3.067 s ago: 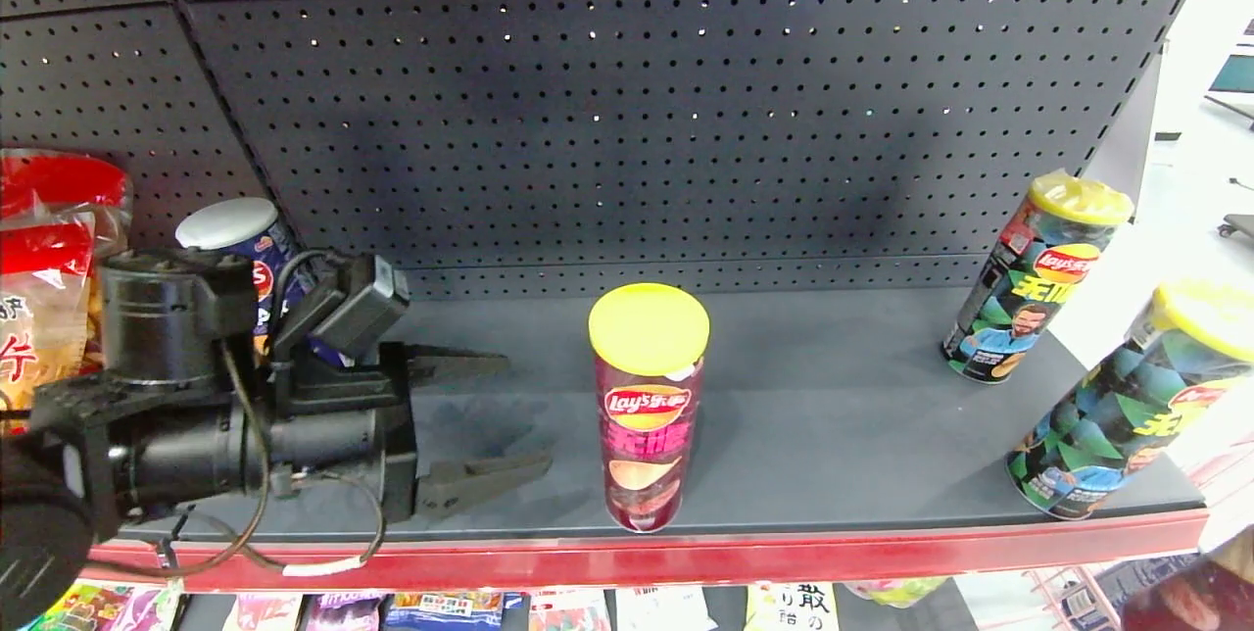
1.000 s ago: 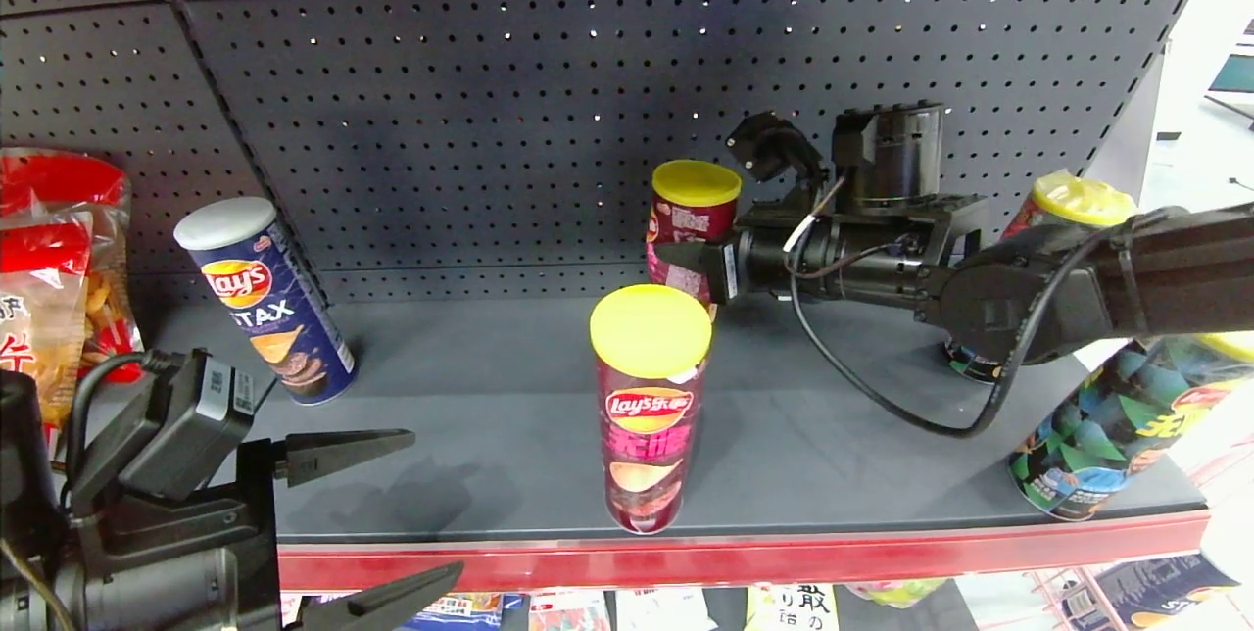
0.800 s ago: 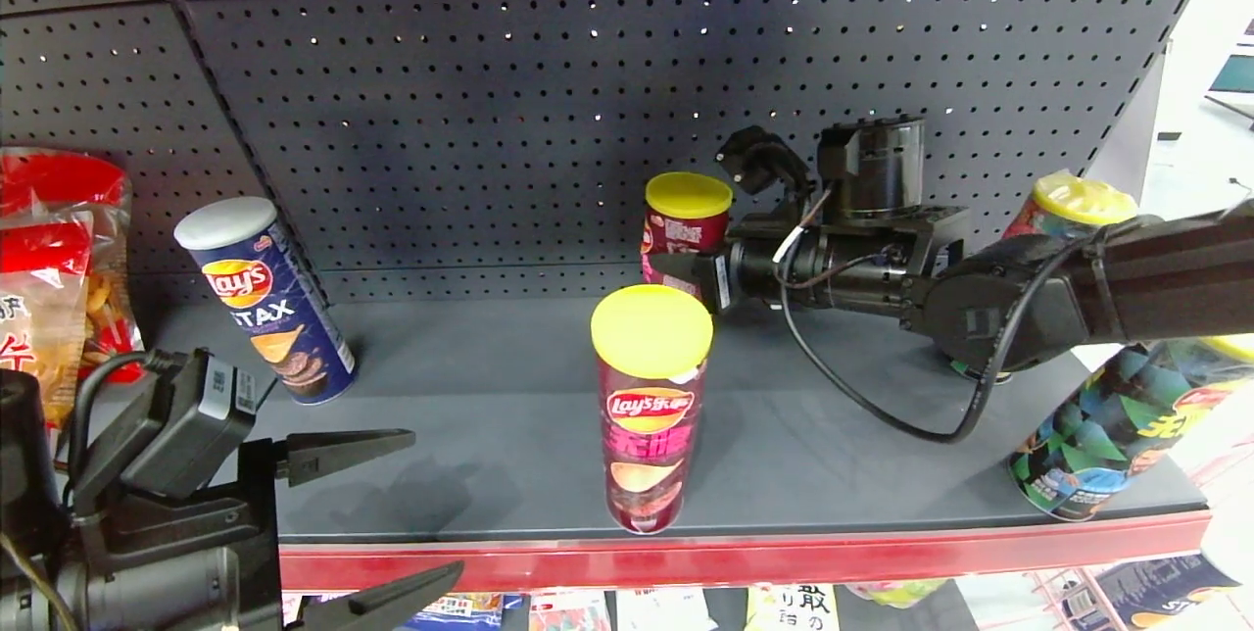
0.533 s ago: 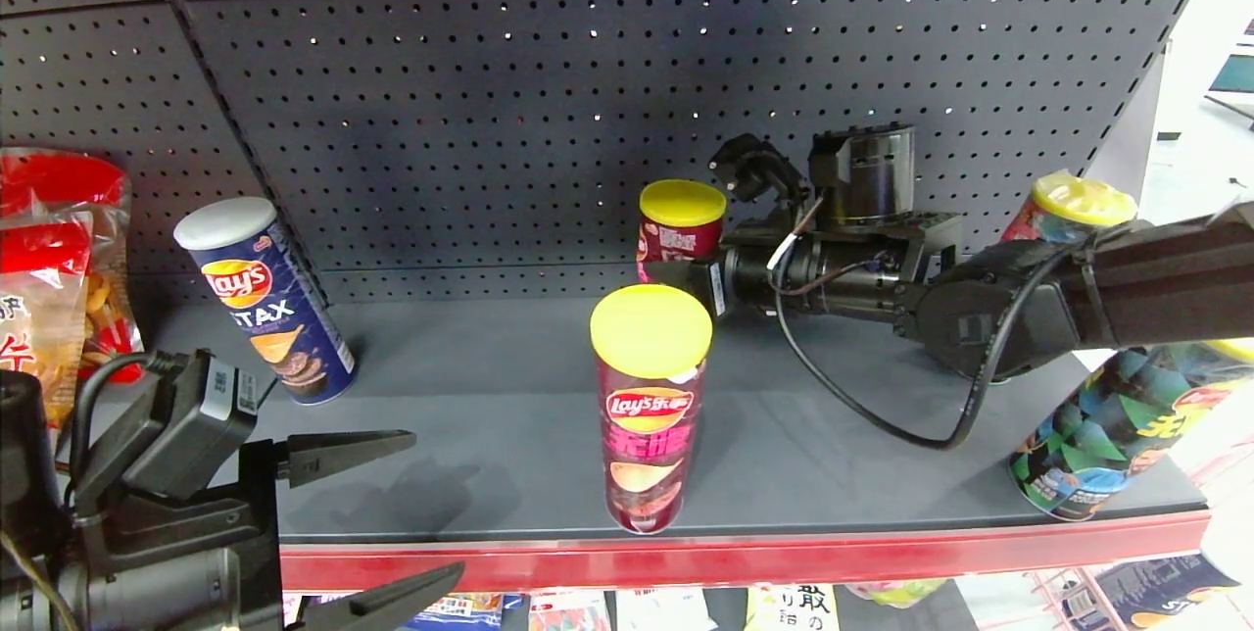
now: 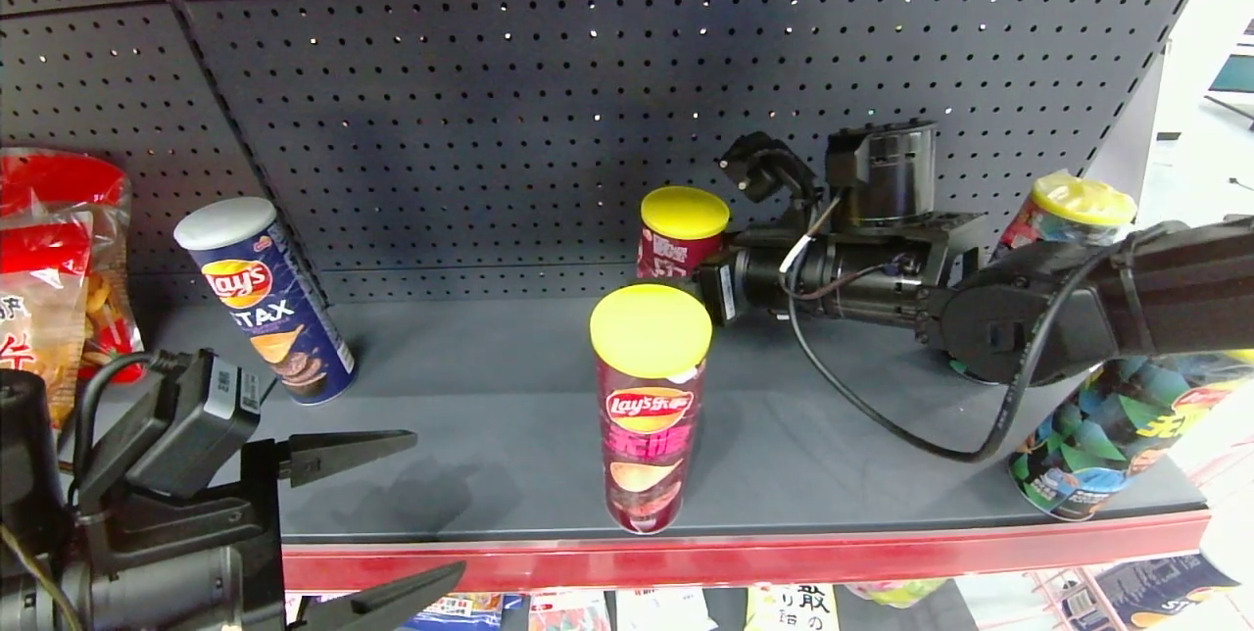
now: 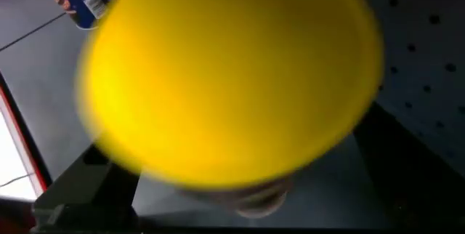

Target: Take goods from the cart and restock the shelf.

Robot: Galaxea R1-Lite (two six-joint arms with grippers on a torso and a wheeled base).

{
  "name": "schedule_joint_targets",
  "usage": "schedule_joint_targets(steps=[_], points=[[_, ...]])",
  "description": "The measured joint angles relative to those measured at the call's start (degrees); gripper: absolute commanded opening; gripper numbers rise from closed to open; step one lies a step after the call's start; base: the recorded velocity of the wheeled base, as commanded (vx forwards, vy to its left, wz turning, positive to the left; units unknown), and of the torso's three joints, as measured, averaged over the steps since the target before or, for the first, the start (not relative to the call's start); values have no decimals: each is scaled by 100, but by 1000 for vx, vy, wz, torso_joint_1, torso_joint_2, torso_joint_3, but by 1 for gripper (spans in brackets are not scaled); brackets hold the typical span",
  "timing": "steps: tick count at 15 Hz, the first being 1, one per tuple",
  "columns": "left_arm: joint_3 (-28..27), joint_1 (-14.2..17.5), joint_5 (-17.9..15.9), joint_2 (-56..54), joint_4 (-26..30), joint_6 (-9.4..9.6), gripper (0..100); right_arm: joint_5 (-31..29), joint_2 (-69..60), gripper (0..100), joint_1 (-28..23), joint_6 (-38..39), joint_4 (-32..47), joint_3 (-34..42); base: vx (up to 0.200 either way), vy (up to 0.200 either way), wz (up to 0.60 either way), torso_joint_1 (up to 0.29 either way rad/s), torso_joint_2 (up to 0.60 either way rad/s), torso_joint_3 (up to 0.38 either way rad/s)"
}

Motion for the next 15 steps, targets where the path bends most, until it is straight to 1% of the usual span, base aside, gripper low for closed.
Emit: schedule_joint_targets(steps=[3, 6, 8, 11, 15], points=[[-48, 9, 83, 79, 0, 0, 100, -88, -341, 100, -9, -6, 7, 399, 0, 0, 0, 0, 0, 0], [-118, 16, 150, 217, -9, -7, 100, -233, -874, 100, -23, 0, 13, 1047, 0, 0, 0, 0, 0, 0], [-188, 20, 323, 324, -9, -7, 100, -369, -1290, 100, -28, 46, 32, 1447, 0, 0, 0, 0, 0, 0], [-336, 20, 383, 505, -11, -62, 100, -777, -1924, 100, -44, 76, 51, 1937, 0, 0, 0, 0, 0, 0], [-583, 16, 663, 877, -23, -62, 100, -908, -2795, 100, -39, 73, 54, 2486, 0, 0, 0, 0, 0, 0]])
